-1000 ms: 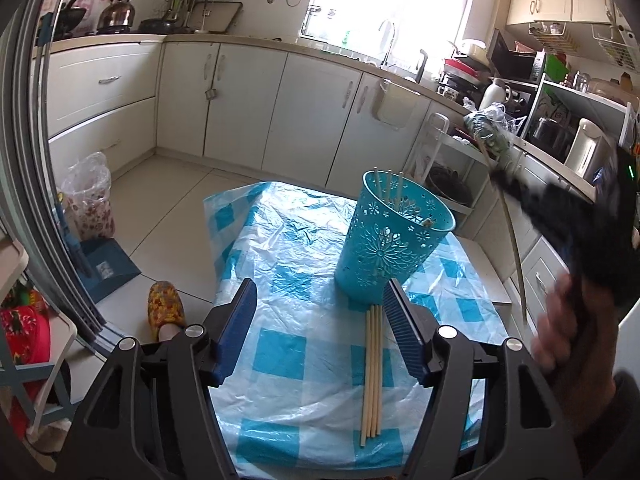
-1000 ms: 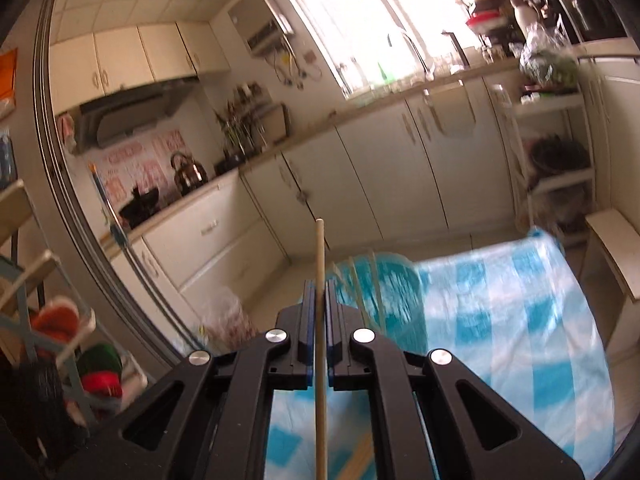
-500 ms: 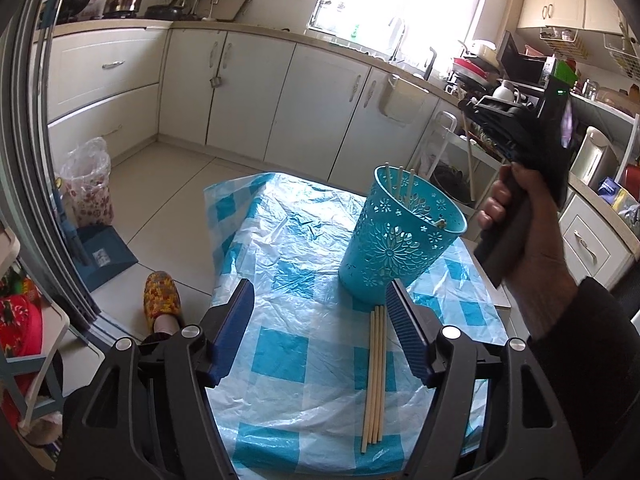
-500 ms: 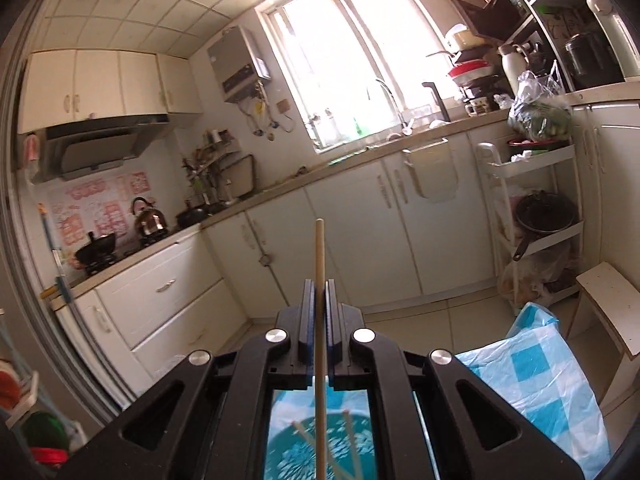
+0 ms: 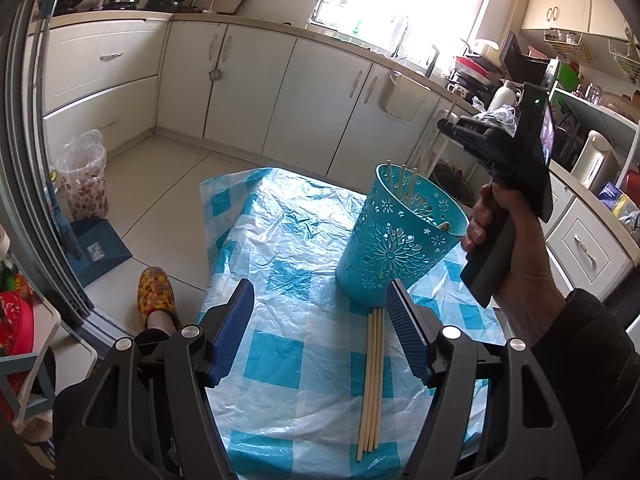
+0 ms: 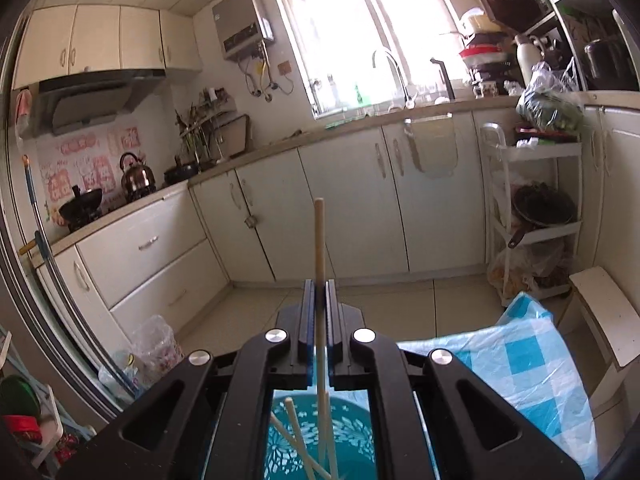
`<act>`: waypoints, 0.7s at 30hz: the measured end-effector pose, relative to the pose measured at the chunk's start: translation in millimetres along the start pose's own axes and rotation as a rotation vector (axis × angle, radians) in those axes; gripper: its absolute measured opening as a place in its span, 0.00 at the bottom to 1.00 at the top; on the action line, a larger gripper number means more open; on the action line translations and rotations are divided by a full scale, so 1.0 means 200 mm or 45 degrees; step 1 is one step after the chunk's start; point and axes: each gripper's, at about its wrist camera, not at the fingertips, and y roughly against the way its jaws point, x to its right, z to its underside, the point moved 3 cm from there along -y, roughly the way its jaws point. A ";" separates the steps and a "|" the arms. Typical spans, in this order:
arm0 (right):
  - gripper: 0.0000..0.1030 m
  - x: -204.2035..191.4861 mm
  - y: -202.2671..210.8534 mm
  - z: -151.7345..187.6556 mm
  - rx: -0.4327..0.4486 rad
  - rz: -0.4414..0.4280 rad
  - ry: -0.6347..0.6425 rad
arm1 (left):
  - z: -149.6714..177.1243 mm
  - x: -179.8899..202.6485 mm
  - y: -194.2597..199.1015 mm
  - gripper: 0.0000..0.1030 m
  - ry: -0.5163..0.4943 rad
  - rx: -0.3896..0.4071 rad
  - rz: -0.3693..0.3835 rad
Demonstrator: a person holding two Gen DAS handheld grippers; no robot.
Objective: Organize utensils
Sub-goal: 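Carry the right tool's chopstick over the teal basket and release it inside, then return the right tool to the chopstick bundle beside the basket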
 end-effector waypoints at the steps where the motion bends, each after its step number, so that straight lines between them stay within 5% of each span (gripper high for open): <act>1: 0.06 0.00 0.00 0.01 -0.013 -0.006 0.006 | 0.00 0.00 0.00 0.63 0.000 0.000 0.001; 10: 0.06 -0.06 0.06 0.12 -0.147 -0.061 0.083 | -0.02 0.02 0.08 0.65 -0.006 0.040 0.000; 17: 0.07 -0.06 0.34 0.13 -0.080 -0.059 0.033 | -0.03 0.05 0.20 0.69 -0.040 0.100 -0.007; 21: 0.19 -0.09 0.57 0.21 -0.059 -0.027 0.041 | -0.03 0.06 0.26 0.71 -0.047 0.119 -0.004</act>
